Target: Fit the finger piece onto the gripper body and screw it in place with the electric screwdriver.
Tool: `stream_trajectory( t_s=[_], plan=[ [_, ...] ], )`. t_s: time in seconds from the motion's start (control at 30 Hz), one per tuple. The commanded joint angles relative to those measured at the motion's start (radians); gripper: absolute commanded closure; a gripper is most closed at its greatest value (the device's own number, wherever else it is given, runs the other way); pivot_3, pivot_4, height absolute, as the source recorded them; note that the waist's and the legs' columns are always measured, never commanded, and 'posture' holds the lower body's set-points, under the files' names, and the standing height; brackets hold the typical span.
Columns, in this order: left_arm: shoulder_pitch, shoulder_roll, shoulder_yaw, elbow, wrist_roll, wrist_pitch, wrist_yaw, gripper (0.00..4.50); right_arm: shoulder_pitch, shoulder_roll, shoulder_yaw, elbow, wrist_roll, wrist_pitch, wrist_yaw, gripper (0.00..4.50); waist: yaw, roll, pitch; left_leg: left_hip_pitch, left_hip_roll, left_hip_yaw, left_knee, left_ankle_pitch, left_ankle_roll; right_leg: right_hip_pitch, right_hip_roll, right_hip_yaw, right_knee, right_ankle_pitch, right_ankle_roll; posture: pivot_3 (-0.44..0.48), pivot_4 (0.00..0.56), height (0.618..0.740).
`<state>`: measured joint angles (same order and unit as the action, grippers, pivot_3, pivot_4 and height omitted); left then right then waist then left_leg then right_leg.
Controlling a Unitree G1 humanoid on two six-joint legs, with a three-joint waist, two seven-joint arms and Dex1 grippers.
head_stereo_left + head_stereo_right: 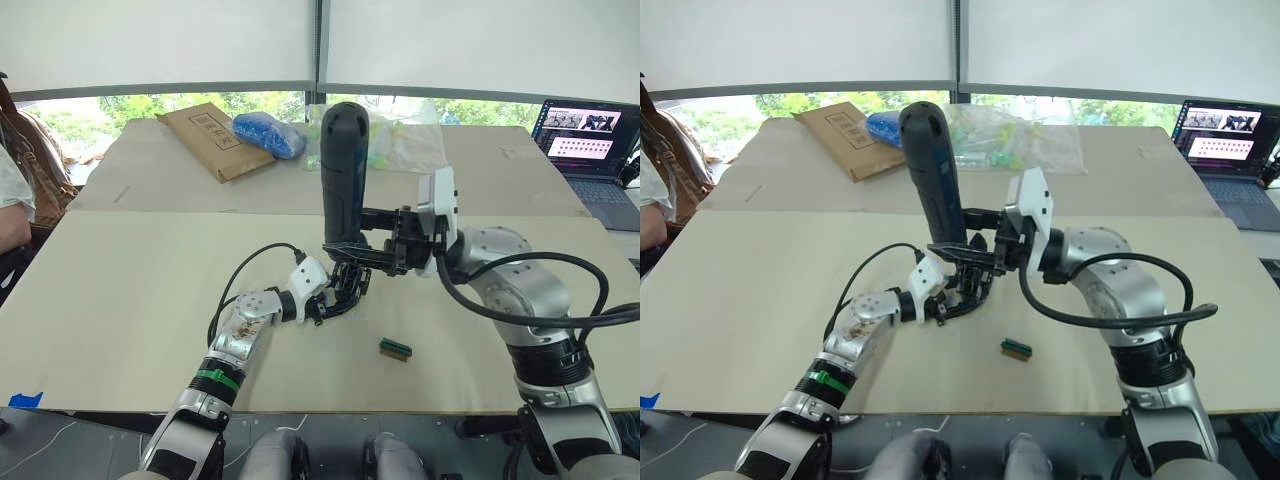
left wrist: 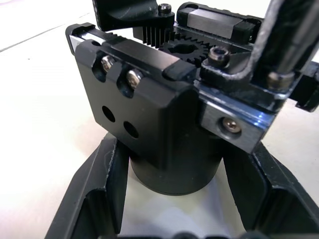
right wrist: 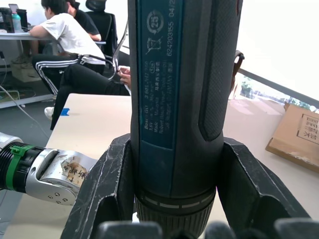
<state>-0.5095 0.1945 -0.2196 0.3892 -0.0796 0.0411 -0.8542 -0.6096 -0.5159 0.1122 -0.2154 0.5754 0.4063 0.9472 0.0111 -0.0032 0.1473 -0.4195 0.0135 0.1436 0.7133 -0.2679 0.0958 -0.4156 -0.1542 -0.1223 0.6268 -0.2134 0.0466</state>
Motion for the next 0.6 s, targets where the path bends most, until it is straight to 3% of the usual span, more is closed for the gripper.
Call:
stream_trajectory(
  t_s=[0.03,0.13,0.3,0.5,0.57,0.6],
  plan=[
    [-0.020,0.003,0.025,-0.025,-0.024,-0.022,0.001,2.23,0.028,-0.028,-0.005,0.041,-0.023,0.088,-0.027,2.59,0.000,0.000,0.000,0.000,0.000,0.000,0.000,0.000,0.000,0.000,0.000,0.000,0.000,0.000,0.000,0.000,0.150,0.732],
    [-0.021,0.001,0.027,-0.021,-0.027,-0.020,0.001,2.23,0.002,-0.022,-0.040,-0.004,0.020,0.082,-0.017,2.59,0.000,0.000,0.000,-0.001,0.000,0.000,0.000,0.000,0.000,-0.002,-0.001,0.000,0.000,0.000,0.000,0.000,0.150,0.732],
    [-0.025,0.004,0.025,-0.006,-0.030,-0.020,-0.013,2.23,-0.157,0.016,-0.222,-0.142,0.344,0.186,-0.081,2.59,0.000,0.001,0.003,-0.012,0.000,0.001,0.001,0.001,0.000,-0.009,-0.001,0.000,0.002,0.002,-0.002,0.000,0.150,0.732],
    [-0.031,0.019,0.027,-0.003,-0.030,0.013,-0.015,2.23,-0.134,-0.103,-0.335,-0.199,0.683,0.431,-0.177,2.59,0.001,0.001,0.004,-0.013,0.000,0.001,0.000,0.001,0.000,-0.006,0.002,-0.003,-0.002,0.001,-0.002,0.000,0.150,0.732],
    [-0.021,0.041,0.033,-0.036,-0.053,0.049,-0.043,1.19,-0.066,-0.197,-0.391,-0.195,0.808,0.520,-0.202,2.59,0.001,0.001,0.004,-0.013,0.000,0.001,0.001,0.000,0.001,-0.006,0.001,-0.003,-0.003,0.002,-0.001,0.000,0.150,0.732],
    [-0.015,0.055,0.036,-0.059,-0.065,0.068,-0.060,0.87,-0.035,-0.239,-0.416,-0.188,0.858,0.553,-0.218,2.59,0.001,0.001,0.004,-0.013,0.000,0.001,0.001,0.000,0.002,-0.006,0.000,-0.003,-0.003,0.002,-0.001,0.000,0.150,0.732]
  ],
)
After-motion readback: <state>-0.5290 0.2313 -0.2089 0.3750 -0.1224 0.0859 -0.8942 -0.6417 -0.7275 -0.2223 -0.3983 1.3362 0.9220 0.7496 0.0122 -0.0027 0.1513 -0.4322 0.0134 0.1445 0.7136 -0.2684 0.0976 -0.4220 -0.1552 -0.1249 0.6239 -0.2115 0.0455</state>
